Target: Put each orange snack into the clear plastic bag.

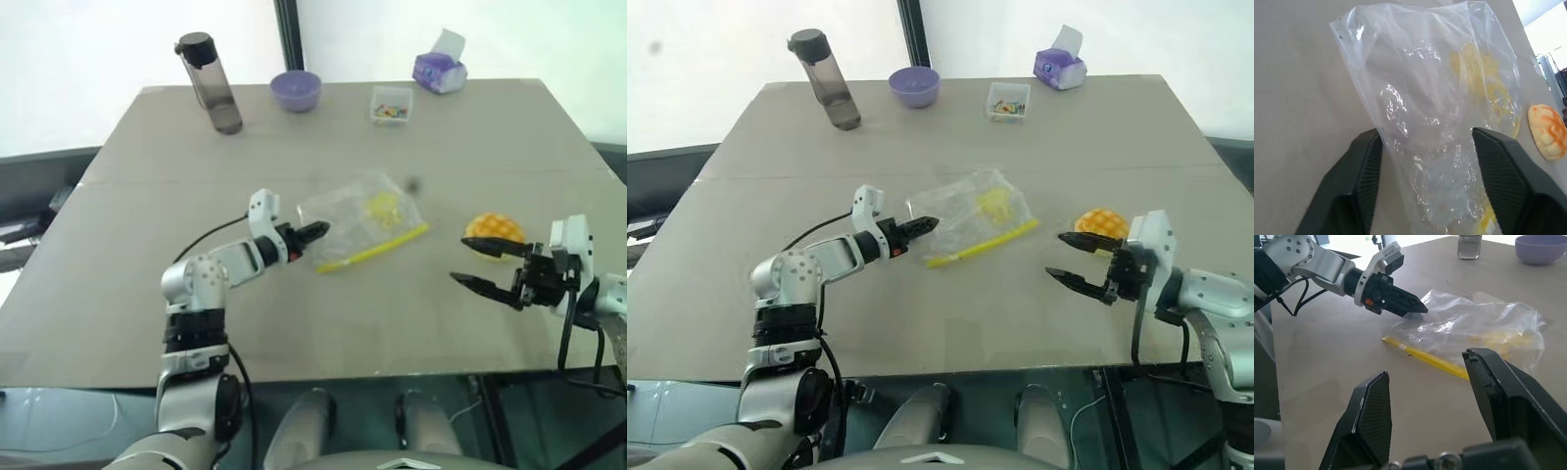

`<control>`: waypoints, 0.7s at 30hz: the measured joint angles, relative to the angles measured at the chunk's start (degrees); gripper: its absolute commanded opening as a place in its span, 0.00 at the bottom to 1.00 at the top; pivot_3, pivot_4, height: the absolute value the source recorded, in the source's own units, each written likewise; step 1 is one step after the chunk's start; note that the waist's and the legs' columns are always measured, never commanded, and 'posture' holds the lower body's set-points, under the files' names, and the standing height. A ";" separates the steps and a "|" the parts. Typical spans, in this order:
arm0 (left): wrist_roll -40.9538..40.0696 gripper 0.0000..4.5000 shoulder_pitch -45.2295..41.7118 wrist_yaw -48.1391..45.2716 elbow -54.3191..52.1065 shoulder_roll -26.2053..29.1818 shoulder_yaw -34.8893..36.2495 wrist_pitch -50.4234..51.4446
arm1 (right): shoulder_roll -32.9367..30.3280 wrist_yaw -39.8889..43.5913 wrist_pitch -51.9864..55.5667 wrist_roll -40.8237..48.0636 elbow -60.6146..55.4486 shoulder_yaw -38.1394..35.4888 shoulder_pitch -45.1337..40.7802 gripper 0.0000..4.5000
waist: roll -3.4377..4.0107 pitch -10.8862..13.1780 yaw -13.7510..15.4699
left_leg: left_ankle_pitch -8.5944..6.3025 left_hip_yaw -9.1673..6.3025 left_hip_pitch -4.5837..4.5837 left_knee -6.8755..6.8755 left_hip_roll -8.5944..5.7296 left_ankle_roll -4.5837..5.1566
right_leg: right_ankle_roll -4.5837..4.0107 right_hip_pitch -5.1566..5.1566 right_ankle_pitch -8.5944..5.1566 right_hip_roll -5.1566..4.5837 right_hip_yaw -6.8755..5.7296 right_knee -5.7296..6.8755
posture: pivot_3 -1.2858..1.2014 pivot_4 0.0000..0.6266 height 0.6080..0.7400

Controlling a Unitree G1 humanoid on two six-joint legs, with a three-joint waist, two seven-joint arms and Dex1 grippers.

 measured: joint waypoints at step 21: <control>-12.55 0.01 1.72 5.64 -5.37 -8.22 13.57 22.16 | 10.32 -16.57 -9.73 -32.82 21.32 22.58 -17.90 0.62 | -0.16 0.11 -1.35 | 0.07 -0.06 -0.23 0.02 -0.08 -0.12 | 0.00 -0.33 0.00 -0.05 0.03 0.10 | 0.52 0.24 0.99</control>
